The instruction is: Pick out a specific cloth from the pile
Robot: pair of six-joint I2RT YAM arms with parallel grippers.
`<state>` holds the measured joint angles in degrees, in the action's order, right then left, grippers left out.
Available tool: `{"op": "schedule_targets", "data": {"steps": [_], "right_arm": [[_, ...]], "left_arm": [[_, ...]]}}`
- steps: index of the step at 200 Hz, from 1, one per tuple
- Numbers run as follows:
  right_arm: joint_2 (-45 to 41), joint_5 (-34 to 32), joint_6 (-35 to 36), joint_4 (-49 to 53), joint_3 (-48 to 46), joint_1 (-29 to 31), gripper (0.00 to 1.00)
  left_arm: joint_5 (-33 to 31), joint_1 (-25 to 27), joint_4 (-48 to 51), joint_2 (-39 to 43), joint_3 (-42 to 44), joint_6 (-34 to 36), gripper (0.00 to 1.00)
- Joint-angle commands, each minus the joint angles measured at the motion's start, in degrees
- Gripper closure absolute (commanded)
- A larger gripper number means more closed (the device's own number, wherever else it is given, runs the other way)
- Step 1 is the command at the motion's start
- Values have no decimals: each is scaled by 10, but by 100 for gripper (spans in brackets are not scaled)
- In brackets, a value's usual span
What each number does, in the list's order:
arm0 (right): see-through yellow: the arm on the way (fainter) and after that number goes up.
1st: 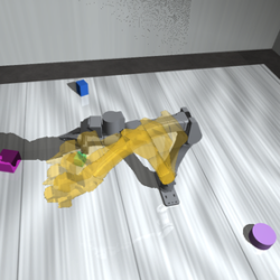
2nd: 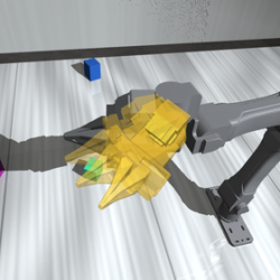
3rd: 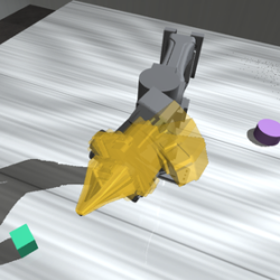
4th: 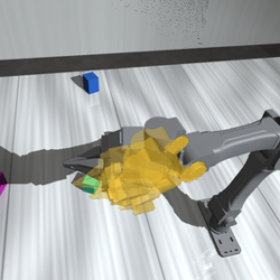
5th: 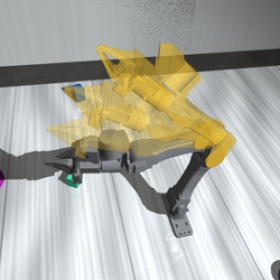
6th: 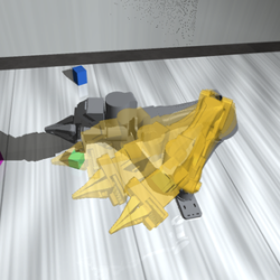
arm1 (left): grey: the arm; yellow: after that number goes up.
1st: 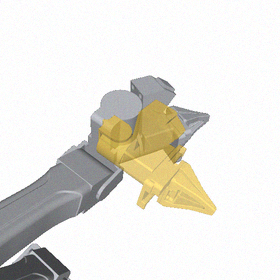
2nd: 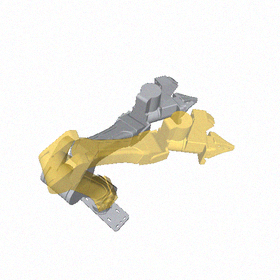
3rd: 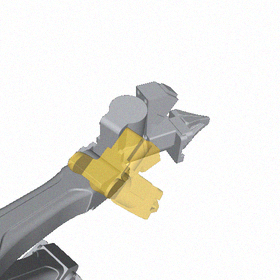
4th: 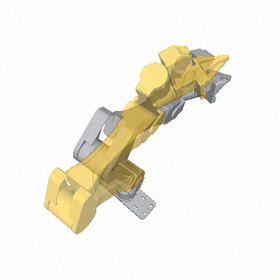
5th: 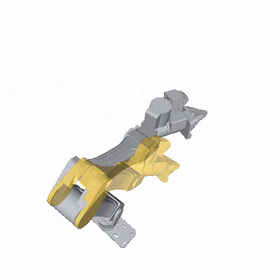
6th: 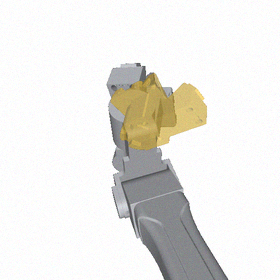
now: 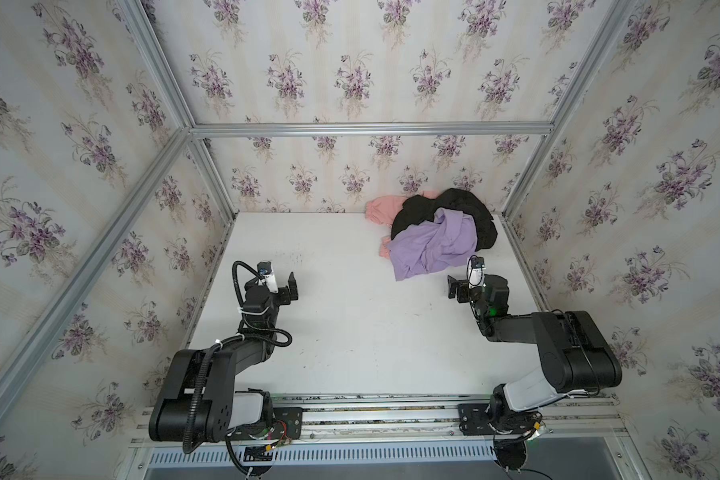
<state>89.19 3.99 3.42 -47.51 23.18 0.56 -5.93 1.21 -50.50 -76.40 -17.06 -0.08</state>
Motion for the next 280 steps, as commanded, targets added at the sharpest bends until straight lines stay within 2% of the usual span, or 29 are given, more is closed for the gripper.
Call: {"op": "schedule_targets", "data": {"steps": [1,88,186,203,211,231,262,280], "right_arm": [[-4,3,2,-22,0,-1,0],[-7,4,-1,-33,-7,-2,0],[-10,-45,-3,-35,-9,9,0],[-57,-177,28,-94,-54,69,0],[-85,-206,48,-79,-56,92,0],[-156,-218,72,24,-32,120,0],[-214,-196,20,43,-26,121,0],[-243,-178,-26,98,-11,121,0]], "left_arm": [[7,-1,-15,0,-2,3,0],[9,-2,-26,6,6,5,0],[-4,5,-26,6,6,9,0],[2,11,-27,19,9,17,0],[-3,20,4,36,2,27,0],[-12,27,102,81,-32,26,0],[-33,42,140,143,-31,24,0],[-41,58,193,182,-49,8,0]]}}
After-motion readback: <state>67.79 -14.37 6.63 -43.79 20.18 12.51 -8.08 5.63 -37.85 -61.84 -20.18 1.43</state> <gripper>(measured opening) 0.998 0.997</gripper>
